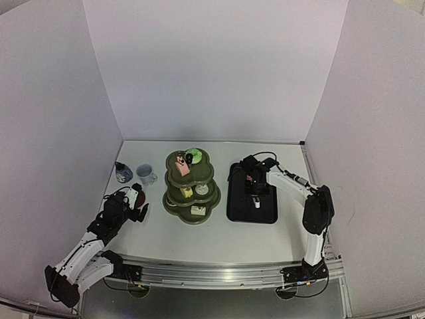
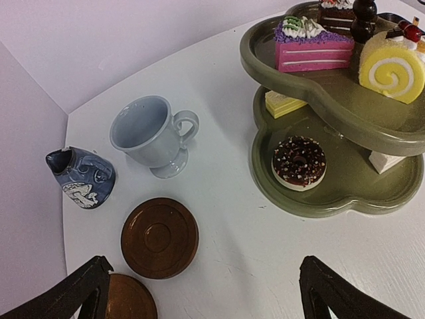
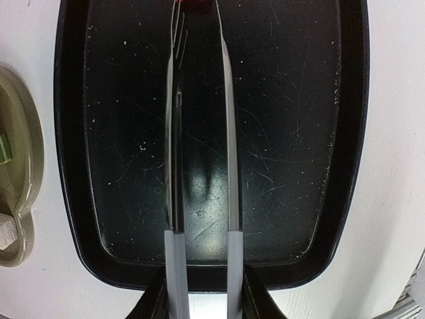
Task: Serve the afternoon tea
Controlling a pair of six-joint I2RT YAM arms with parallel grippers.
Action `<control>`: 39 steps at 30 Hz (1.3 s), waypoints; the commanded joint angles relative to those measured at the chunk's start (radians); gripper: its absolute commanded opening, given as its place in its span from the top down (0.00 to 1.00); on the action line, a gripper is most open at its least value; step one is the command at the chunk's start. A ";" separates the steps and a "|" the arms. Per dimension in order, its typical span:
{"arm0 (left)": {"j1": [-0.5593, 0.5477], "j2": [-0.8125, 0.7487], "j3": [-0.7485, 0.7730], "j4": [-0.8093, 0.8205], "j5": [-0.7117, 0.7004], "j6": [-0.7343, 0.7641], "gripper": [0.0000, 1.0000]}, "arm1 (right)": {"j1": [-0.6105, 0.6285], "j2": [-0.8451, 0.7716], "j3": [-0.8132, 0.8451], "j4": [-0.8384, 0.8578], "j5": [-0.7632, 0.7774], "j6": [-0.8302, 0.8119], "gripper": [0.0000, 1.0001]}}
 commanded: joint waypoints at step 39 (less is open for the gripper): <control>0.004 0.006 -0.002 0.041 -0.003 0.016 0.00 | -0.004 0.028 0.039 0.016 0.069 0.016 0.66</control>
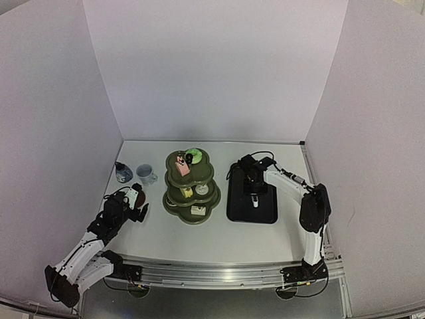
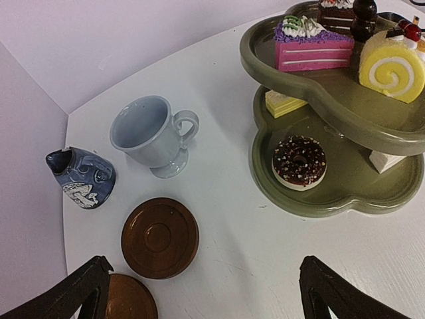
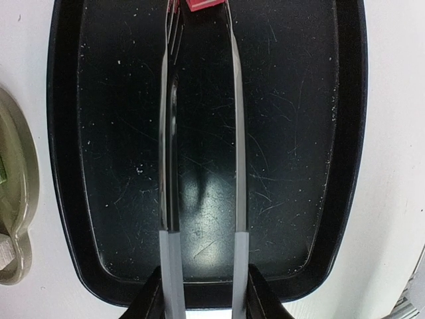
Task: Serve the afternoon tea
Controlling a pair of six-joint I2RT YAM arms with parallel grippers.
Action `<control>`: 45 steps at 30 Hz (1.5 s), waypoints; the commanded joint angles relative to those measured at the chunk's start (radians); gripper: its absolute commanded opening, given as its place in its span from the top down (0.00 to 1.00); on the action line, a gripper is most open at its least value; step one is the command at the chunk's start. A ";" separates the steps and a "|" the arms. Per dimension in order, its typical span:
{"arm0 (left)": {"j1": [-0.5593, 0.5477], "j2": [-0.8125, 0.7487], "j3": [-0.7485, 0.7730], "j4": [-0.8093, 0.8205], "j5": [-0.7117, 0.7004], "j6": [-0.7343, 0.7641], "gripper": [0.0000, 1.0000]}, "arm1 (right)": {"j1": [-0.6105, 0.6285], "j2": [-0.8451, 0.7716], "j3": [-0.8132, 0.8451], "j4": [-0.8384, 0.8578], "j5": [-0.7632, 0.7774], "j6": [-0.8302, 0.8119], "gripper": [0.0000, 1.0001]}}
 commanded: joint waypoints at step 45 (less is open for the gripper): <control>0.005 0.009 -0.007 0.041 0.000 0.016 0.00 | -0.039 -0.022 0.052 0.028 -0.044 -0.162 1.00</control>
